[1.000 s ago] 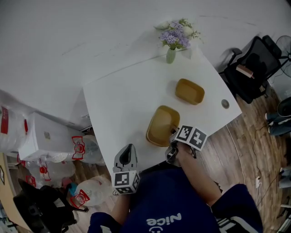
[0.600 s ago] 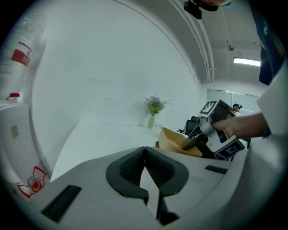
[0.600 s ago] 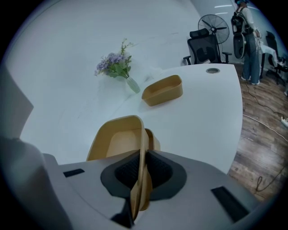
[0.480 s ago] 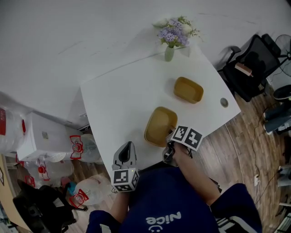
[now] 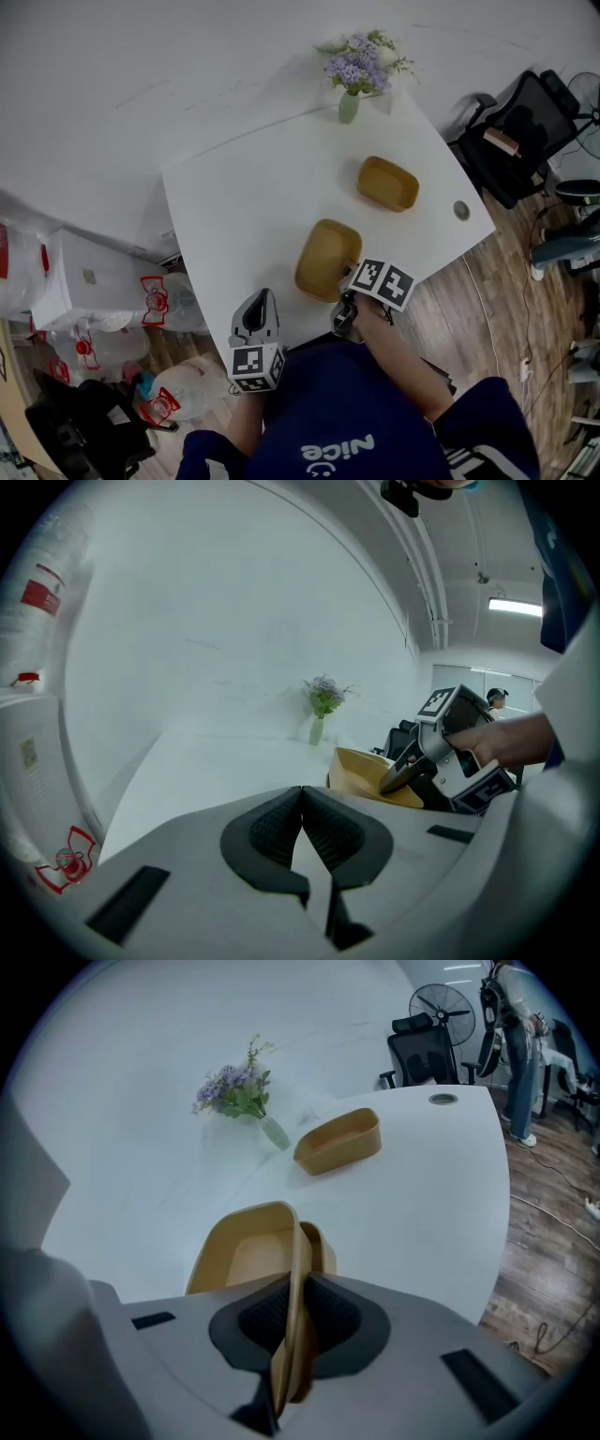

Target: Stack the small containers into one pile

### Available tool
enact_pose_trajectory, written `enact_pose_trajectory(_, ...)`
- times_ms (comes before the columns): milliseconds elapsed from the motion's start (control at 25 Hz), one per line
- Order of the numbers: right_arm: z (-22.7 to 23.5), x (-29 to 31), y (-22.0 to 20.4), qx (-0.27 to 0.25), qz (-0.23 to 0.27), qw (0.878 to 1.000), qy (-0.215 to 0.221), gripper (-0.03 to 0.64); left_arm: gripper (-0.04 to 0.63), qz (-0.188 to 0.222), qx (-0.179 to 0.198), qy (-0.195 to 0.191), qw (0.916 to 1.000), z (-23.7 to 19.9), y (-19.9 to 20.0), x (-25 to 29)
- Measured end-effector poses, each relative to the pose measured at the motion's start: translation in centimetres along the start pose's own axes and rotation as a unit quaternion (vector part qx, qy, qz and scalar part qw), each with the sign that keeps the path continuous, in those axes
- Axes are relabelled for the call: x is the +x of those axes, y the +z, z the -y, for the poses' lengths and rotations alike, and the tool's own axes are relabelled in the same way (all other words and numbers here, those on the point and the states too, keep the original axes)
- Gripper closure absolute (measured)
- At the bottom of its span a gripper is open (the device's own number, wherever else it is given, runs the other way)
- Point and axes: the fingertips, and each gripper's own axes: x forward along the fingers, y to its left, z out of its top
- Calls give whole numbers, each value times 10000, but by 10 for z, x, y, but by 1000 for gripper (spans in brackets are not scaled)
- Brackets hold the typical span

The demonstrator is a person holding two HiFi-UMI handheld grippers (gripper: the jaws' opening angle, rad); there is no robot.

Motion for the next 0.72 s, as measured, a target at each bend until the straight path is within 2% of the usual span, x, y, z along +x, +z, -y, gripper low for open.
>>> enact_pose_trajectory(480, 9, -4, 2, -4, 96, 9997, -245, 557, 575, -32, 19, -99, 9999, 1, -1, 9)
enact_pose_trajectory(720, 2, -4, 2, -52, 60, 10000, -6, 556, 575, -26, 24, -135, 9999, 2, -1, 12)
